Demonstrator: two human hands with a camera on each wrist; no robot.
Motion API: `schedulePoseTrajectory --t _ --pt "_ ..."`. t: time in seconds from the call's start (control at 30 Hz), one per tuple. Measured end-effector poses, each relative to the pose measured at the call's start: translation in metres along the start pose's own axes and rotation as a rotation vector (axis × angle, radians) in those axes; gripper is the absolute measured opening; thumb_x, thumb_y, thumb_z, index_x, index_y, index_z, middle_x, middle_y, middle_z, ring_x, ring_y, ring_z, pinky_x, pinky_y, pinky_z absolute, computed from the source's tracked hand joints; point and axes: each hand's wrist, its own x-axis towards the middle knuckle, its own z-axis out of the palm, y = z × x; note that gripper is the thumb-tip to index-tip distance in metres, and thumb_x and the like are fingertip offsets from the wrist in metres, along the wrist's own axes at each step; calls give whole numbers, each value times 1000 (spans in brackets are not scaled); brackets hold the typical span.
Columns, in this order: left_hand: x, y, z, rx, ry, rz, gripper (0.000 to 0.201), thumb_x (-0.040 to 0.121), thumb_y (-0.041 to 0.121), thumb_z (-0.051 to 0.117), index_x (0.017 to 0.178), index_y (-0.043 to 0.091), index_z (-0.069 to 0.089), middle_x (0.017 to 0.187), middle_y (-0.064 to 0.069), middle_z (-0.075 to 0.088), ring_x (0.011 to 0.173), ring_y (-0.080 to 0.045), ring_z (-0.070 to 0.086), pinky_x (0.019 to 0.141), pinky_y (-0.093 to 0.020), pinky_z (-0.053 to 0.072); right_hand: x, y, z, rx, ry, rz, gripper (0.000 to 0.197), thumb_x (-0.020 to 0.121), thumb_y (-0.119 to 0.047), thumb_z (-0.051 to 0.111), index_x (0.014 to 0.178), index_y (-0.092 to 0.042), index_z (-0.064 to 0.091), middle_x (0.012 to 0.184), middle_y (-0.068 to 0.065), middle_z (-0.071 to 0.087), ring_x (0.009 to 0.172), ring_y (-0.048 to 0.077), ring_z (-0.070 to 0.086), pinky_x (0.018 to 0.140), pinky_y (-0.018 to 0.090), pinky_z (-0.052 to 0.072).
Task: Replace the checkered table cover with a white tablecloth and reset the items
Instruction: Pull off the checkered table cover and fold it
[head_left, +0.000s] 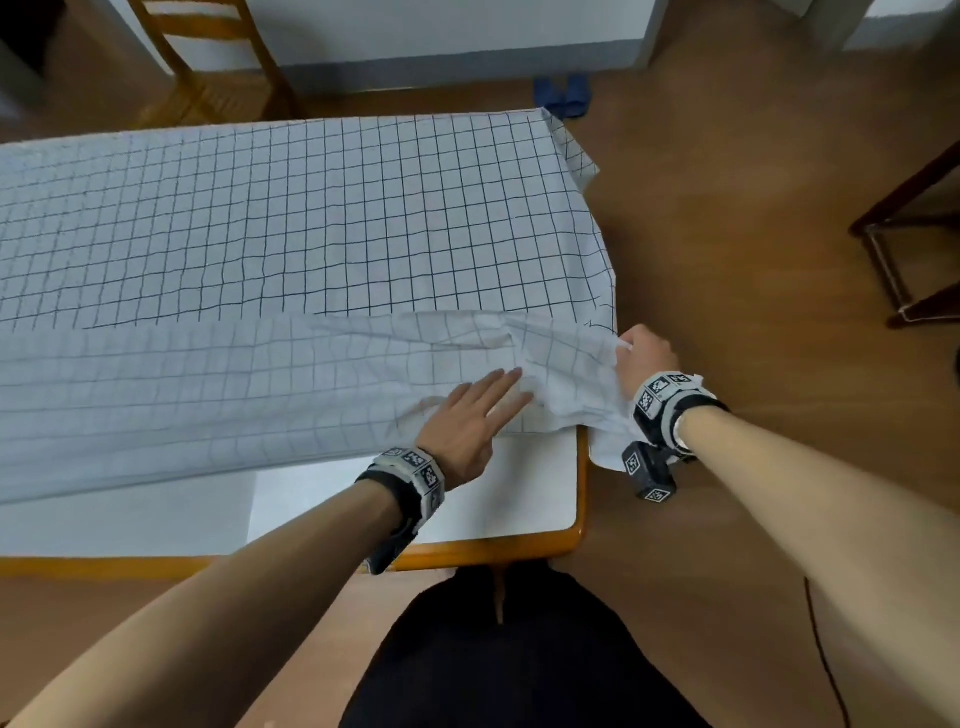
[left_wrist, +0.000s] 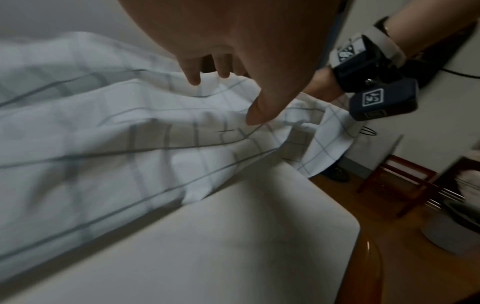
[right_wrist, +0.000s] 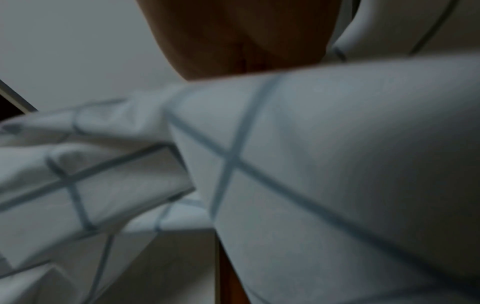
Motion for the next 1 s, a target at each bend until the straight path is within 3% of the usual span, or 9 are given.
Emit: schedulePoseTrajectory --t 0.17,0.27,0.37,0.53,0.7,0.8,0.87,0.93,1.0 --pt "61 34 3 194 -165 53 99 86 13 61 155 31 -8 164 -3 -17 151 -26 -10 121 -52 12 -21 0 -13 128 23 -84 28 99 -13 50 125 -12 60 129 8 62 119 29 56 101 39 46" --pt "85 37 10 149 -255 23 99 88 26 65 155 31 -7 164 -4 -12 151 -28 -6 121 -54 12 -49 9 -23 162 80 -172 35 98 -13 52 133 -12 56 136 5 57 125 25 52 107 38 41" --pt "93 33 15 89 -268 4 93 87 33 66 155 30 3 163 -7 0 150 -31 6 118 -56 20 -81 21 -31 134 116 -207 40 97 -15 55 136 -15 52 139 0 51 129 20 45 106 37 40" --pt "103 33 28 17 -290 -23 78 83 28 66 146 30 19 151 -6 21 138 -32 26 102 -58 41 -126 62 -30 -27 148 -43 58 93 -29 62 145 -14 41 150 0 39 138 20 33 113 39 36" --pt "105 34 39 -64 -270 -56 66 82 13 60 137 30 26 139 -7 31 128 -32 36 86 -52 52 -139 85 -22 -49 -83 204 84 92 -54 59 155 -10 24 160 7 27 147 28 24 117 43 27" --pt "105 37 40 -121 -258 -78 67 82 4 57 139 28 30 144 -9 32 130 -33 38 88 -49 51 -128 95 -12 -36 -263 262 89 86 -67 57 149 -8 36 152 10 40 137 28 41 110 43 39" --pt "106 41 40 -142 -240 -104 70 81 -1 56 140 28 31 145 -9 34 124 -35 47 86 -46 52 -121 97 -5 3 -331 253 78 80 -72 60 132 -14 53 130 5 57 112 24 57 89 38 49" --pt "105 47 38 -159 -222 -142 72 78 -5 54 139 27 33 144 -8 37 112 -35 57 77 -43 53 -116 94 0 98 -370 195 60 78 -69 65 119 -25 61 109 -6 61 94 18 58 77 31 46" --pt "103 54 34 -162 -191 -194 72 78 -5 53 140 27 34 145 -7 38 102 -34 61 72 -42 54 -109 93 6 202 -364 137 47 80 -56 71 115 -27 63 101 -10 60 93 18 59 76 29 45"
